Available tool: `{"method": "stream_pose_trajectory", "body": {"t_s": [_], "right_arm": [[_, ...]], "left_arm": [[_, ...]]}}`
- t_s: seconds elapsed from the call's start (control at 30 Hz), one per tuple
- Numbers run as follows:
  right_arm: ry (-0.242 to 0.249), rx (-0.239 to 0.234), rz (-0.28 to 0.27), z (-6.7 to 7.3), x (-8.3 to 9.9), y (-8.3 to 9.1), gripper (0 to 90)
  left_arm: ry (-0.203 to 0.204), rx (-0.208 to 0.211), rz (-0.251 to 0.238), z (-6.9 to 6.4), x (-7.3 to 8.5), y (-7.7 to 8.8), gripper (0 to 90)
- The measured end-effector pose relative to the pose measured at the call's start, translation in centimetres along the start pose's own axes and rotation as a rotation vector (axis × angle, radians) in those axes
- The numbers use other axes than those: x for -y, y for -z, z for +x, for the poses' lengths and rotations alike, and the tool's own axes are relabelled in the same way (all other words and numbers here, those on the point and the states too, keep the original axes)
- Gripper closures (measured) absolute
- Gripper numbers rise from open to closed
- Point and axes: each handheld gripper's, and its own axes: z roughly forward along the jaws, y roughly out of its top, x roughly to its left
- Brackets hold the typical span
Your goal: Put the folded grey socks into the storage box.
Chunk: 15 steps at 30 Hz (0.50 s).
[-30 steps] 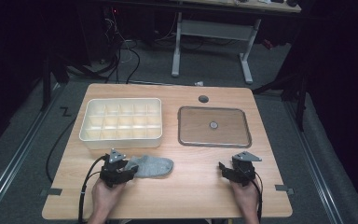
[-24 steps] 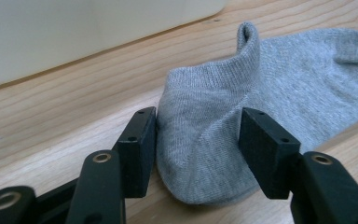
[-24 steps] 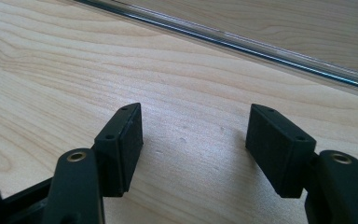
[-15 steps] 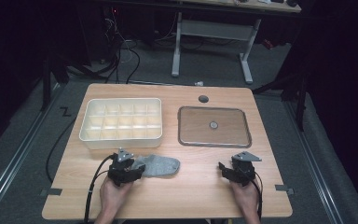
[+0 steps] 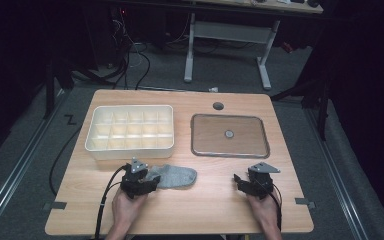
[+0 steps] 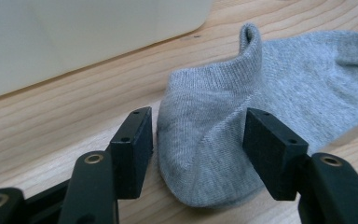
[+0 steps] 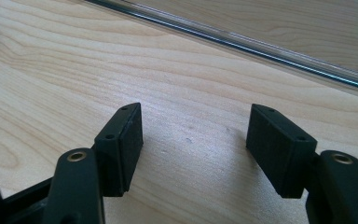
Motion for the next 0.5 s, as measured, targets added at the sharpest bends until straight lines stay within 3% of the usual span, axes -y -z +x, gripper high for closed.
{"method": "stream_pose_trajectory", "body": {"t_s": [0.13,0.3,0.5], "right_arm": [[-0.010,0.011,-0.003,0.2,0.0,0.0,38.5],[-0.012,0.021,0.014,0.9,-0.2,0.2,48.0],[0.034,-0.091,-0.036,3.3,-1.4,1.3,62.1]], "left_arm": [[-0.007,0.003,-0.006,-0.3,-0.1,-0.3,41.9],[-0.011,0.007,-0.007,-0.4,-0.2,-0.4,41.4],[-0.020,0.020,-0.001,-0.5,-0.3,-0.4,41.2]]}}
